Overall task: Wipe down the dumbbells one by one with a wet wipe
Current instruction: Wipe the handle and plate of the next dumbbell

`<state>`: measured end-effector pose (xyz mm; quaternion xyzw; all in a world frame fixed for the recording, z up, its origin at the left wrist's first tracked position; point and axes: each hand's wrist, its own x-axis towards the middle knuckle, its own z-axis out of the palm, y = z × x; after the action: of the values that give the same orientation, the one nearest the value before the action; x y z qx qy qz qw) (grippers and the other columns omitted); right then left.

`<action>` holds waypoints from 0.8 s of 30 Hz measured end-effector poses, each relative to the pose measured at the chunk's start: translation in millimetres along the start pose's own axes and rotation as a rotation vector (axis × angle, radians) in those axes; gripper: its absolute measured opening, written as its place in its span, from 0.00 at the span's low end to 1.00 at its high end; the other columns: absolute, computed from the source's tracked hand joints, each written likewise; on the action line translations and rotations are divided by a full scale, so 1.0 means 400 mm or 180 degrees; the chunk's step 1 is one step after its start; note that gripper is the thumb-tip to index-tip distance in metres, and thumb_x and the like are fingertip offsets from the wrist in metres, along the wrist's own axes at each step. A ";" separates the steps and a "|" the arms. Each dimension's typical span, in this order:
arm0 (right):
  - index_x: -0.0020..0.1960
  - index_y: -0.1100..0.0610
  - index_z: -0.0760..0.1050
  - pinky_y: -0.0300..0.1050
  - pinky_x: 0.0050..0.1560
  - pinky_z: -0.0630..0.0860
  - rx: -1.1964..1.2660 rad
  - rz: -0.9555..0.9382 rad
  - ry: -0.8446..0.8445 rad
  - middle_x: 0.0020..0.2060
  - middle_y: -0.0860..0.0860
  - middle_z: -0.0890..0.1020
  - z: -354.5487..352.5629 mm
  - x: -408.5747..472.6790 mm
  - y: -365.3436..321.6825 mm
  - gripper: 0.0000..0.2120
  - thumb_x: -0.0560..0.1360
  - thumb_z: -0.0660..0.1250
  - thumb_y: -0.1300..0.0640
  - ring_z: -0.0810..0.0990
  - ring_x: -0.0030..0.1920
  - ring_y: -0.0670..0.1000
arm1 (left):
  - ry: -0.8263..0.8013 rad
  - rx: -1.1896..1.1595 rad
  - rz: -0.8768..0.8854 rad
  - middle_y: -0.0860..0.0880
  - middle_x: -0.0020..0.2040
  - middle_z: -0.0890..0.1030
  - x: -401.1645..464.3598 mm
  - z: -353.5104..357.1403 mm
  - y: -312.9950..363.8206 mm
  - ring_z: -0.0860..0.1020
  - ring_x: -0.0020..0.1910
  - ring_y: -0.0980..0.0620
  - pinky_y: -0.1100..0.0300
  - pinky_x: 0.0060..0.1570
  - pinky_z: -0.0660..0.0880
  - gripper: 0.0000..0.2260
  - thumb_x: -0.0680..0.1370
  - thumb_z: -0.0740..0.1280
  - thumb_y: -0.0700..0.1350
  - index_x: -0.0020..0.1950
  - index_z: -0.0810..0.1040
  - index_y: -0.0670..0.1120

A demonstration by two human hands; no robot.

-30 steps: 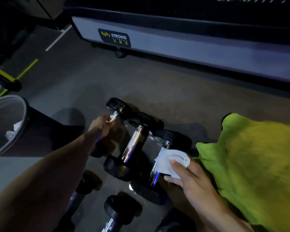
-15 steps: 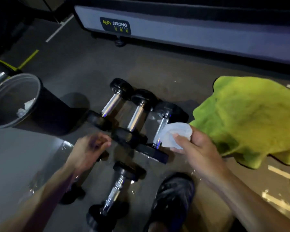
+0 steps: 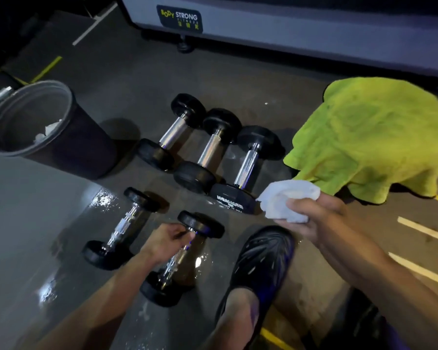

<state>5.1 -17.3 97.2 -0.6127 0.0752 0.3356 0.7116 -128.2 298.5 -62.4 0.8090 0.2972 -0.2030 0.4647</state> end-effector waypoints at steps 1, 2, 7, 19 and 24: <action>0.56 0.61 0.83 0.56 0.64 0.79 0.0015 0.0015 0.0020 0.55 0.56 0.87 0.002 0.006 0.008 0.10 0.81 0.64 0.64 0.85 0.59 0.55 | -0.0054 -0.0145 -0.0090 0.54 0.40 0.87 0.004 0.004 -0.008 0.82 0.41 0.57 0.58 0.49 0.78 0.07 0.74 0.75 0.57 0.42 0.86 0.55; 0.56 0.60 0.83 0.54 0.63 0.80 -0.0105 0.0000 0.0010 0.56 0.54 0.87 0.001 0.011 0.014 0.11 0.81 0.63 0.64 0.85 0.59 0.54 | -0.0121 -0.0298 -0.0169 0.50 0.41 0.87 0.004 0.008 -0.012 0.83 0.41 0.55 0.56 0.51 0.79 0.08 0.77 0.74 0.55 0.44 0.86 0.52; 0.58 0.56 0.84 0.47 0.55 0.83 -0.0509 -0.0386 0.0025 0.53 0.51 0.88 -0.027 0.006 -0.025 0.12 0.83 0.62 0.61 0.86 0.57 0.50 | 0.0170 -0.0584 -0.0070 0.47 0.34 0.83 -0.042 0.061 0.010 0.78 0.32 0.52 0.64 0.34 0.76 0.13 0.84 0.67 0.43 0.40 0.82 0.46; 0.52 0.49 0.86 0.50 0.57 0.83 -0.0400 -0.1323 0.0803 0.49 0.48 0.89 -0.142 -0.029 -0.187 0.15 0.83 0.62 0.61 0.87 0.54 0.51 | 0.0964 -0.1755 0.1764 0.46 0.39 0.88 -0.161 -0.028 0.687 0.84 0.33 0.54 0.59 0.31 0.80 0.12 0.78 0.65 0.49 0.47 0.83 0.42; 0.47 0.54 0.88 0.39 0.47 0.83 0.0014 -0.1568 0.1373 0.45 0.52 0.89 -0.223 -0.039 -0.235 0.14 0.81 0.64 0.63 0.87 0.51 0.54 | 0.0502 -0.2345 0.2712 0.49 0.42 0.88 -0.128 0.019 1.006 0.86 0.38 0.52 0.58 0.37 0.82 0.12 0.76 0.66 0.52 0.51 0.79 0.44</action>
<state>73.9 -107.8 161.1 -0.6678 0.0744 0.0156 0.7404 103.0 119.4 218.8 0.6547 0.0296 0.1806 0.7334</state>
